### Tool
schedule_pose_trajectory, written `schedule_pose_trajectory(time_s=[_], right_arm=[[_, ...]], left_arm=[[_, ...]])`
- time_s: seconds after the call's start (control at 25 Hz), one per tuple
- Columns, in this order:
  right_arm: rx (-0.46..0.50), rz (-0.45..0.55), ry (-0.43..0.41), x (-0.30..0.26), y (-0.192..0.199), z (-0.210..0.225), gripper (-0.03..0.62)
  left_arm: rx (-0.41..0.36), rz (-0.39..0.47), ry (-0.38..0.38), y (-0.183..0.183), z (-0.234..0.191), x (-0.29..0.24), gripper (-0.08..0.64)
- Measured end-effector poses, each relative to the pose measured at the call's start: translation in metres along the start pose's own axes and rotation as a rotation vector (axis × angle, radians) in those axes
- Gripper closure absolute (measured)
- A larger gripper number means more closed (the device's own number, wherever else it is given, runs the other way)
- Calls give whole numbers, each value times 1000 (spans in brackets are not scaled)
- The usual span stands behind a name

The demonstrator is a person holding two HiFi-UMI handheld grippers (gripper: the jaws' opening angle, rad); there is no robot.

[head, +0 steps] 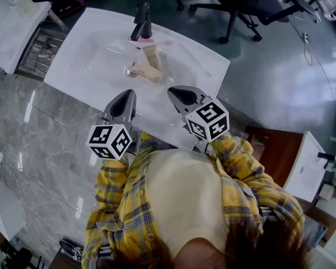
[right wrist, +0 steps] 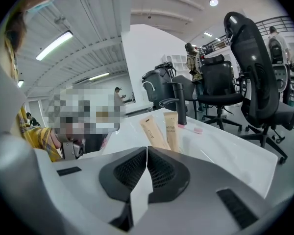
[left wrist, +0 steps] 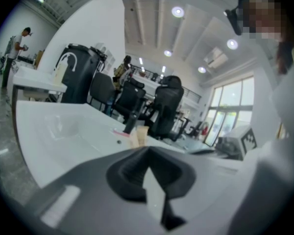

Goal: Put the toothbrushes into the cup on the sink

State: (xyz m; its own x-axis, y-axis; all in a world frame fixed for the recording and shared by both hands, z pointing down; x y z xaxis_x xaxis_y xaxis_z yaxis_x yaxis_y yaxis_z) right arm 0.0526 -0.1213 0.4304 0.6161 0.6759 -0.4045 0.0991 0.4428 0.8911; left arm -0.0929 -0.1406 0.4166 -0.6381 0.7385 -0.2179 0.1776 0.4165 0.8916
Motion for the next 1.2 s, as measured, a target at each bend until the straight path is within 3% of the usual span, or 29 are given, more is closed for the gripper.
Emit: schedule_pose_trajectory(time_s=[1.2], right_arm=[[1,-50,46,0,5,6,578]], left_arm=[[8,-52,10,11,8,-1,554]])
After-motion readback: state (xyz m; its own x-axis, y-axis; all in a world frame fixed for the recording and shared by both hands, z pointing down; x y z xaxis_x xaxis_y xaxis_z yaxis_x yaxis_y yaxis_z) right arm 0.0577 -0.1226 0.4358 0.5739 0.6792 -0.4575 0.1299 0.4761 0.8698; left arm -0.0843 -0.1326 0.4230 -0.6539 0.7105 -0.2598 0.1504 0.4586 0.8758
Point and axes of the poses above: the fingertips, and each gripper's own axes: x backward along the fingers, z to its right, y out of its underside, the point moved 3 cm from there along x, backward along the fingers, and after that the axes turned 4 degrees about z, right-handed, at the moved point
